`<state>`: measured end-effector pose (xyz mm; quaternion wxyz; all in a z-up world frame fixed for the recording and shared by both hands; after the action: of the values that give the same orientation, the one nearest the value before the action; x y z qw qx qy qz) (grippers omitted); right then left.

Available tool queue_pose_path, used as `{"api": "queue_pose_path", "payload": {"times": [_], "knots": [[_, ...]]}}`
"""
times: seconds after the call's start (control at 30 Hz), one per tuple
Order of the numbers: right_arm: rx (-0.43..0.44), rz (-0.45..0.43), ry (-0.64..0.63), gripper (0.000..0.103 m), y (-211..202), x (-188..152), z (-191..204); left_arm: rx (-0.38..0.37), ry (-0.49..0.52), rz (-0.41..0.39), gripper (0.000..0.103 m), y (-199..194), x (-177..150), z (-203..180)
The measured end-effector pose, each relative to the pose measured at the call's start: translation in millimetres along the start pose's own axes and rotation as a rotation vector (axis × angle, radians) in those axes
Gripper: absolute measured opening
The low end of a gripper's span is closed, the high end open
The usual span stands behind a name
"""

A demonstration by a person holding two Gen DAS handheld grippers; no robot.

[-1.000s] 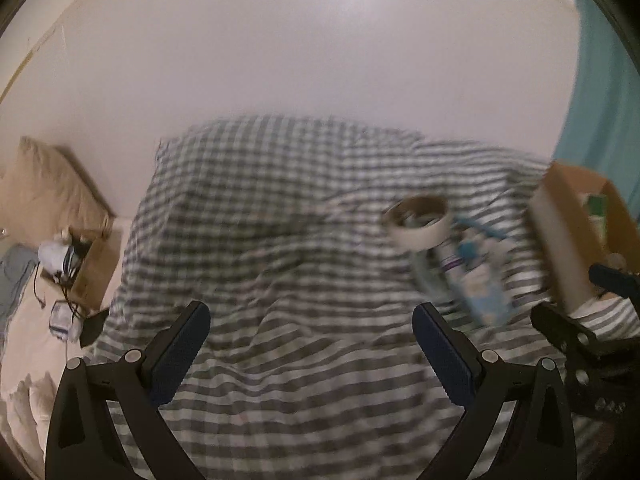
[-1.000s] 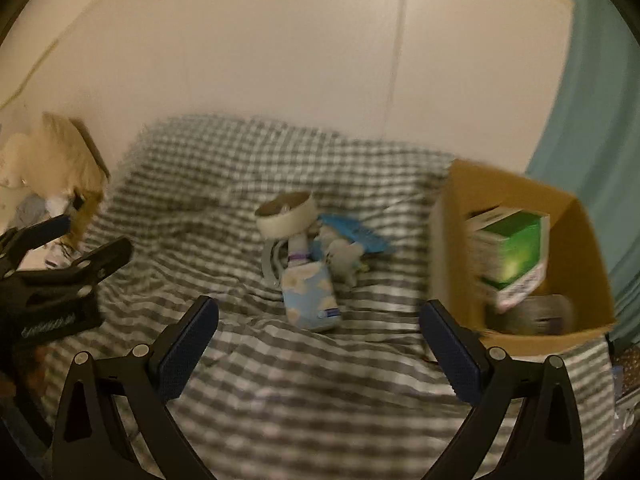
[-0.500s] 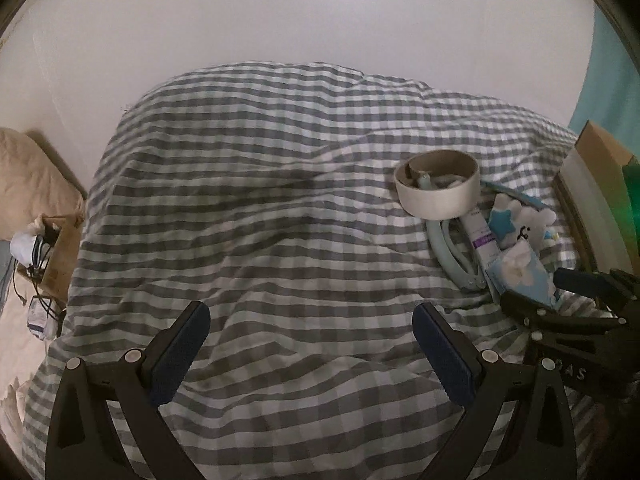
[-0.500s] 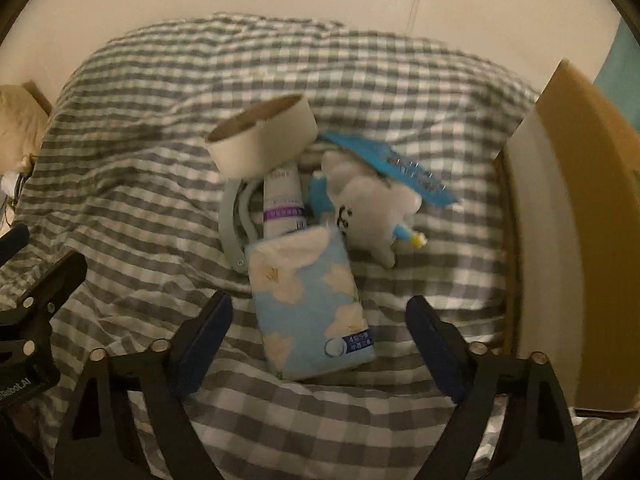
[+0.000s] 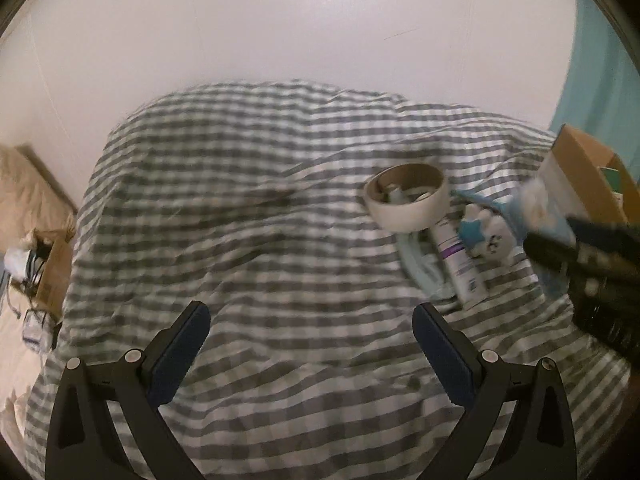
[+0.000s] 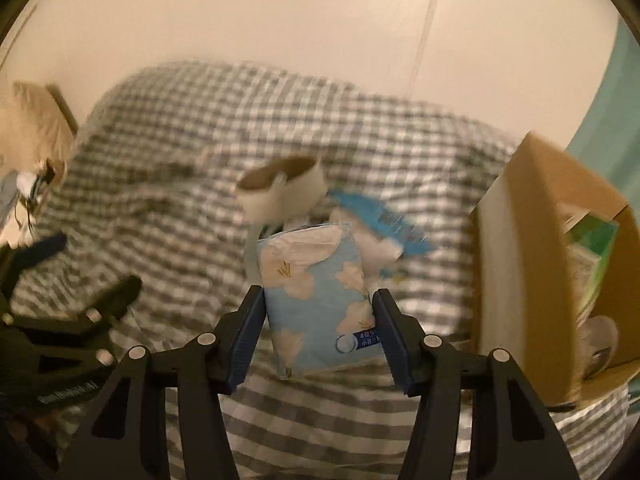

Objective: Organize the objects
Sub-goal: 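Grasp the blue floral tissue pack with the right gripper, then grasp the beige tape roll with the left gripper while the right gripper holds the tissue pack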

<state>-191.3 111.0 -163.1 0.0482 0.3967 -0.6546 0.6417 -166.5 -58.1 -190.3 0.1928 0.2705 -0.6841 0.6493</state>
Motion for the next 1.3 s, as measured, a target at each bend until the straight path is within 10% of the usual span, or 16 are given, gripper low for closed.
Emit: {"api": "queue_pose_path", "payload": {"times": [0.4,1.0,1.3], "knots": [[-0.047,-0.057,0.039,0.055,13,51,-45,-0.148,-0.014,0.004,0.103,38,50,-43],[-0.06,-0.01,0.048,0.055,52,47,-63,-0.218,0.006,0.102,0.092,121,64,-75],[-0.048,-0.019,0.055,0.055,41,44,-58,-0.181,0.009,0.065,0.088,96,62,-66]]}}
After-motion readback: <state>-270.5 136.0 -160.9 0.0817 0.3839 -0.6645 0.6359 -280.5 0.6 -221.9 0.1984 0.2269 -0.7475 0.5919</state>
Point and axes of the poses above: each gripper's, at about its wrist camera, not at the fingertips, and y roughly the way its jaws point, z to its left, x to its top, the point moved 4 cm from there along y, roughly the way its jaws point, and after that the axes turned 9 degrees about -y, right-handed, at the moved point
